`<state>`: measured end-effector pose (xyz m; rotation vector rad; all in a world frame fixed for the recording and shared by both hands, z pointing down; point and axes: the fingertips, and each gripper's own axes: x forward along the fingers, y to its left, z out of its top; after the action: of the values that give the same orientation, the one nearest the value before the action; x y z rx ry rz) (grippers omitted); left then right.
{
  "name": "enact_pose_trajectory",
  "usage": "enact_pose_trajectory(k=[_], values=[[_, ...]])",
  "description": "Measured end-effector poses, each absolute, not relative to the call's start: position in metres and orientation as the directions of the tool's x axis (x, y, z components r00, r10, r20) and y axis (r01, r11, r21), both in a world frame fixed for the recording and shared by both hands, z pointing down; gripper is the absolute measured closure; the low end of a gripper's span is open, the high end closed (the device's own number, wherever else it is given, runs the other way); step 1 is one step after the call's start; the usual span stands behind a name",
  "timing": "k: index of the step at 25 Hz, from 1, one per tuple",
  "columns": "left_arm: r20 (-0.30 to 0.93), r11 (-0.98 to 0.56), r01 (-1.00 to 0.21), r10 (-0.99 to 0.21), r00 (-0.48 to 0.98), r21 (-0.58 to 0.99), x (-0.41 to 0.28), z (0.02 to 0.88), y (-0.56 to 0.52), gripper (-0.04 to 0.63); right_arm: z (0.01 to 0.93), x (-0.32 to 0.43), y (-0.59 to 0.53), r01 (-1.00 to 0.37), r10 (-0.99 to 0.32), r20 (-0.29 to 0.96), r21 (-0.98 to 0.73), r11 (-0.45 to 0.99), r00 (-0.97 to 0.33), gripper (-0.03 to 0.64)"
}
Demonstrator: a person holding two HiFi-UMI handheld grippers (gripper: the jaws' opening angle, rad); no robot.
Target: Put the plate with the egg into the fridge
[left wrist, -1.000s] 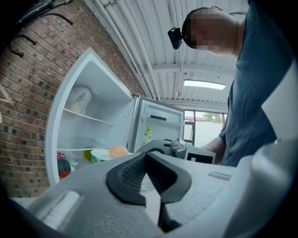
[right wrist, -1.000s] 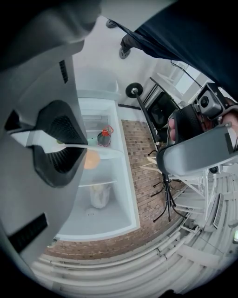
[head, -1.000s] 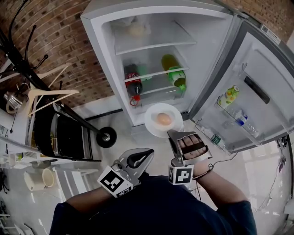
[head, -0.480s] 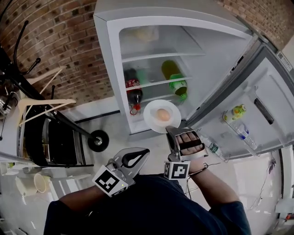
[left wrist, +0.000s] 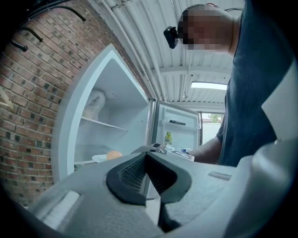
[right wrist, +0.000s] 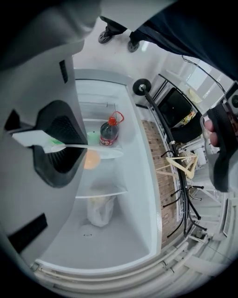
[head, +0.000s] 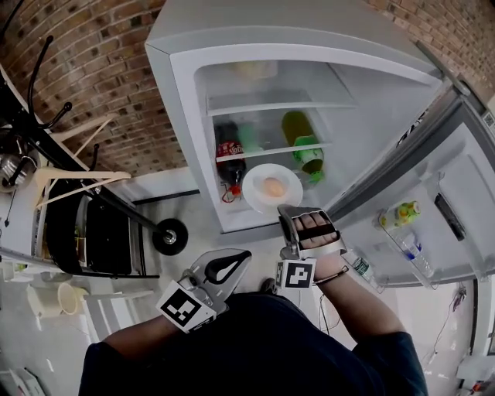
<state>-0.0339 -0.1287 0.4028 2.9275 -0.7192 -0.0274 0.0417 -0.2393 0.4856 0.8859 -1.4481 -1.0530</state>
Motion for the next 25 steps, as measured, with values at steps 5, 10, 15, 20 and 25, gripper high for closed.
enact_pose_trajectory(k=[5,10,15,20,25], values=[[0.010,-0.855,-0.503,-0.506,0.863,0.125,-0.030,0.402,-0.137,0.600,0.488,0.045,-0.271,0.043,-0.931,0.331,0.944,0.328,-0.152,0.594],[0.003,-0.837,-0.534,-0.537,0.843,0.125,-0.031,0.402,-0.147,0.600,0.494,0.043,-0.300,0.051,-0.931,0.330,0.944,0.326,-0.159,0.594],[-0.001,-0.826,-0.551,-0.555,0.832,0.116,-0.032,0.401,-0.154,0.600,0.506,0.039,-0.325,0.062,-0.927,0.340,0.940,0.335,-0.156,0.594],[0.007,-0.809,-0.573,-0.577,0.817,0.130,-0.035,0.402,-0.160,0.600,0.515,0.033,-0.350,0.087,-0.930,0.331,0.943,0.320,-0.161,0.594],[0.015,-0.797,-0.588,-0.592,0.806,0.142,-0.037,0.407,-0.162,0.600,0.526,0.029,-0.372,0.093,-0.922,0.351,0.936,0.340,-0.163,0.594]])
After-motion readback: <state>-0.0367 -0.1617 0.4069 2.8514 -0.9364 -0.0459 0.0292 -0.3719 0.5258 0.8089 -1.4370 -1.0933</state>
